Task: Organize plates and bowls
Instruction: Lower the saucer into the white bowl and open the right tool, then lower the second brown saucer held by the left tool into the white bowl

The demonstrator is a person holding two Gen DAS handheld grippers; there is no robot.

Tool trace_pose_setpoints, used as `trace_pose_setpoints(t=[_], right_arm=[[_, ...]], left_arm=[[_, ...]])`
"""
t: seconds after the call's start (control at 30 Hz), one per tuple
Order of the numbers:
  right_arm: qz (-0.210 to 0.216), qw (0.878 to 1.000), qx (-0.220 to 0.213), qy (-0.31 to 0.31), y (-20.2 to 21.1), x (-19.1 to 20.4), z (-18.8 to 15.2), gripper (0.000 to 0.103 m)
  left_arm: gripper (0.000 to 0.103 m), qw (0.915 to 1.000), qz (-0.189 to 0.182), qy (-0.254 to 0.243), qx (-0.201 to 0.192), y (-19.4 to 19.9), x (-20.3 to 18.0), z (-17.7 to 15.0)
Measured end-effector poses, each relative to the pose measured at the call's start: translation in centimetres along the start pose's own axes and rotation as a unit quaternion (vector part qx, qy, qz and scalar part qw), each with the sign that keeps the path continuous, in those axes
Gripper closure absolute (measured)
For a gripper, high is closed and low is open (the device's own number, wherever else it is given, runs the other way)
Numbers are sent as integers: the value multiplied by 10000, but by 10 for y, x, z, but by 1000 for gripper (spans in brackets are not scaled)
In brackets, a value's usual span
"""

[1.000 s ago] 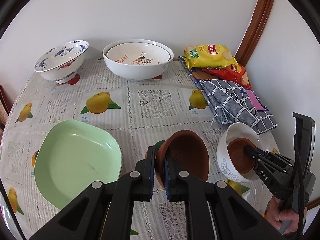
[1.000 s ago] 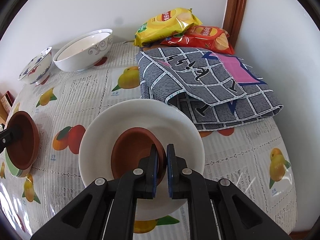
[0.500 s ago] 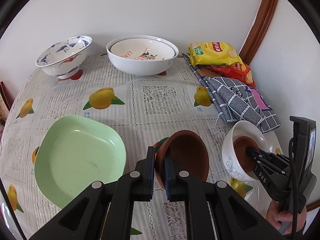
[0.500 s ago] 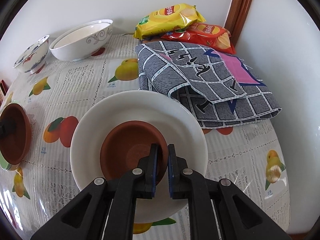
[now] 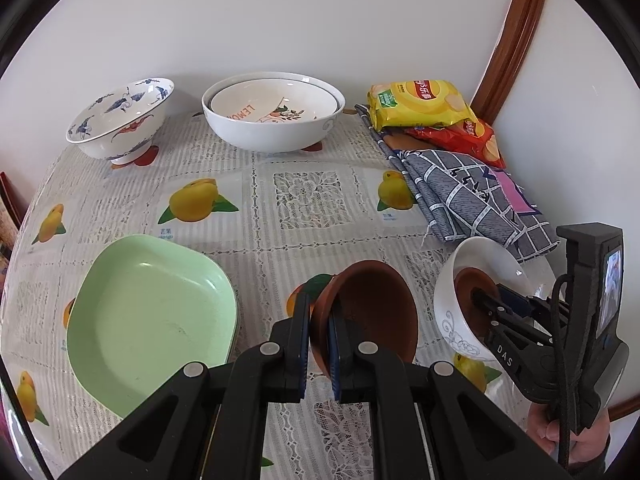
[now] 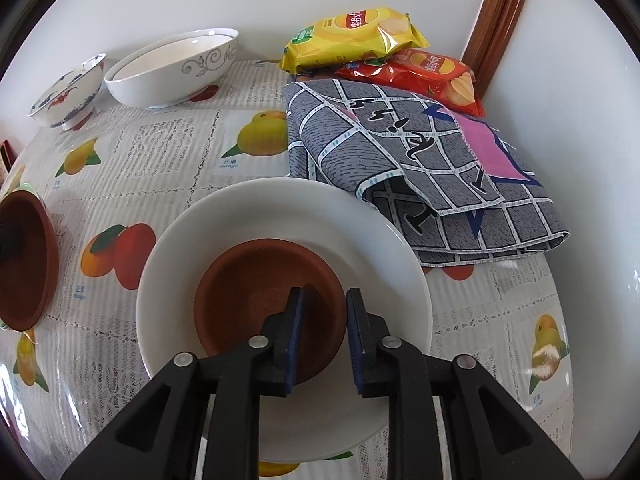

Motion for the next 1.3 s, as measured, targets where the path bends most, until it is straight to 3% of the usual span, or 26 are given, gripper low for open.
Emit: trace_pose_setpoints(t=[0.1,0.37,0.63,1.03,1.3], right_arm=[[-32,10000,-90,13,6,-1,2,68],[194,9986,-417,-262,43,-21,4,67],[102,9955,-744,-585,80,-64,-3,62],[-85,9933,-717,-900,92,-121,-34,62],[-44,9924,-638,-1055,86,-133,-48,62]], left_arm=[[94,10000,2,-45,-25,2,-6,1],[94,9996,-119,-234,-104,13,-36,4],[94,9985,-244,-466,-137,18,-76,4],[94,9983,-263,-520,-37,8,-109,1],[94,9987,-256,-432,80,-8,-115,2]])
Point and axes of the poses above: each gripper's, at about its wrist camera, not at the fingertips, and y roughly against the way its jaws point, x to its left, z to its top, the point moved 10 cm from there along -y, roughly the way its jaws point, and after that the axes turned 1 degree about -x, right-handed, at the moved point
